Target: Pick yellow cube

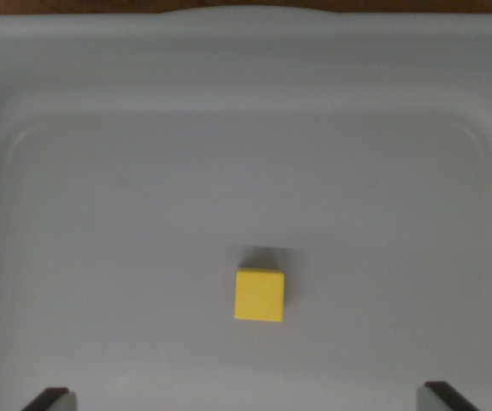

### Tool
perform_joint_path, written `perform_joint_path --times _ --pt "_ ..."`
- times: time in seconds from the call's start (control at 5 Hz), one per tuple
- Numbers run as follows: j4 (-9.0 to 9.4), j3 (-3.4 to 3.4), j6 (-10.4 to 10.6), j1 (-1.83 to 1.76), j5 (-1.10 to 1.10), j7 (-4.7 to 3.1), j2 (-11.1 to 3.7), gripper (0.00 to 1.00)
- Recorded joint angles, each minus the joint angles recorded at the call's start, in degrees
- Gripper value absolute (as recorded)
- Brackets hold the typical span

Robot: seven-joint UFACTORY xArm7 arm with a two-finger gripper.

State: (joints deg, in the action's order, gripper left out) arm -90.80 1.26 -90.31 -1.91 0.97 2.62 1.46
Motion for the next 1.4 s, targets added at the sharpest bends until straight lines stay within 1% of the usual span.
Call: perform_joint_path --times 0.6,1.0,1.2,1.4 --pt "0.00 0.00 0.00 0.00 0.00 0.00 0.00 0.00" --pt "0.19 -0.02 0.26 0.00 -0.02 -0.02 -0.10 0.00" --pt "0.64 -0.05 0.86 0.00 -0.07 -0.07 -0.34 0.00" --pt "0.64 -0.05 0.86 0.00 -0.07 -0.07 -0.34 0.00"
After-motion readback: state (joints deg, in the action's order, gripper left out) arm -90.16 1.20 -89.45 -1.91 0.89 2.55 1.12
